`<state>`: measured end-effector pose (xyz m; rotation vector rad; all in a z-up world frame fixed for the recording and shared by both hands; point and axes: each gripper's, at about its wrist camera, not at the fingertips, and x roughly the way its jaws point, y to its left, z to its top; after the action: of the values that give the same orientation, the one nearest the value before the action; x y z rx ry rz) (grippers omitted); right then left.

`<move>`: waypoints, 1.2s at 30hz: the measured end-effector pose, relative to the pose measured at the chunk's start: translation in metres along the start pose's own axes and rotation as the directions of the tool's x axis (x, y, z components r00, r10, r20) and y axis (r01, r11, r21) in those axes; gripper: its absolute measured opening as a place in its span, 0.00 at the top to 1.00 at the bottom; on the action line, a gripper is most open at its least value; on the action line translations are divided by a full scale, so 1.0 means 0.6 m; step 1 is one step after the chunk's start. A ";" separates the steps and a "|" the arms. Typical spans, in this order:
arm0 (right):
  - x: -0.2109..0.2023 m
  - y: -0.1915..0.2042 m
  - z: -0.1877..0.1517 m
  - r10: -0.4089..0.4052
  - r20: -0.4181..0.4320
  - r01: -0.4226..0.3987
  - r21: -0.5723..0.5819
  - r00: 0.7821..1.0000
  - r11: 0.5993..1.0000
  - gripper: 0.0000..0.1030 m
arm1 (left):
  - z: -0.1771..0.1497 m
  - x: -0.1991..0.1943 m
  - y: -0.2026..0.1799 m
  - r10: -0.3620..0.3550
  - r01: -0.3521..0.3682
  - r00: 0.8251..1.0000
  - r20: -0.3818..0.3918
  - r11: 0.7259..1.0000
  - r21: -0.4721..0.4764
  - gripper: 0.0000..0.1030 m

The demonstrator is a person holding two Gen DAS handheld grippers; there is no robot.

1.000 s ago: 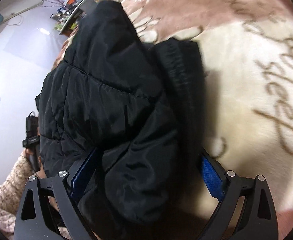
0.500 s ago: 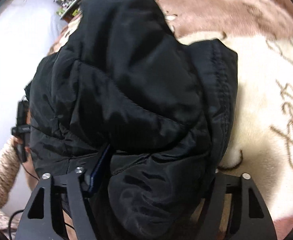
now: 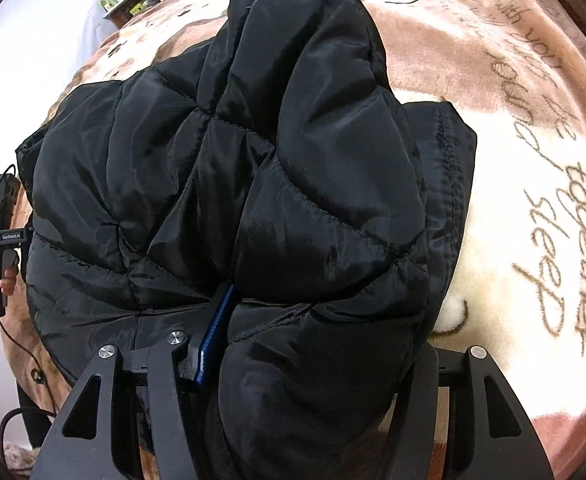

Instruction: Fold large clothes

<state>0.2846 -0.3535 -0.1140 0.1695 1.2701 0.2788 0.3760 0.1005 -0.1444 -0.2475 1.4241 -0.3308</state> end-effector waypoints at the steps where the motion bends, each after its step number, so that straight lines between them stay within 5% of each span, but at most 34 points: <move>1: -0.001 0.003 -0.001 -0.002 0.001 0.002 0.003 1.000 1.000 0.43 | 0.000 0.000 -0.005 0.006 -0.006 1.000 0.003 1.000 -0.001 0.34; 14: -0.011 0.070 -0.008 -0.086 0.029 0.086 0.001 0.996 0.996 0.50 | -0.032 -0.013 -0.036 0.098 -0.098 0.995 0.023 0.995 -0.012 0.41; 19: -0.028 0.103 -0.023 -0.132 0.064 0.134 -0.018 0.989 0.991 0.59 | -0.025 -0.028 -0.064 0.150 -0.150 0.987 0.063 0.989 0.000 0.53; 27: -0.079 0.156 -0.045 -0.163 0.126 0.165 -0.005 0.979 0.986 0.71 | -0.039 -0.081 -0.084 0.128 -0.125 0.984 0.127 0.992 -0.032 0.66; 36: -0.159 0.222 -0.073 -0.147 0.236 0.154 -0.015 0.961 0.988 0.74 | -0.057 -0.141 -0.072 0.058 -0.048 0.977 0.205 0.998 -0.051 0.71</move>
<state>0.2020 -0.2563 -0.0021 0.0740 1.0373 0.1436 0.3295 0.0923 -0.0553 -0.2730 1.2315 -0.2218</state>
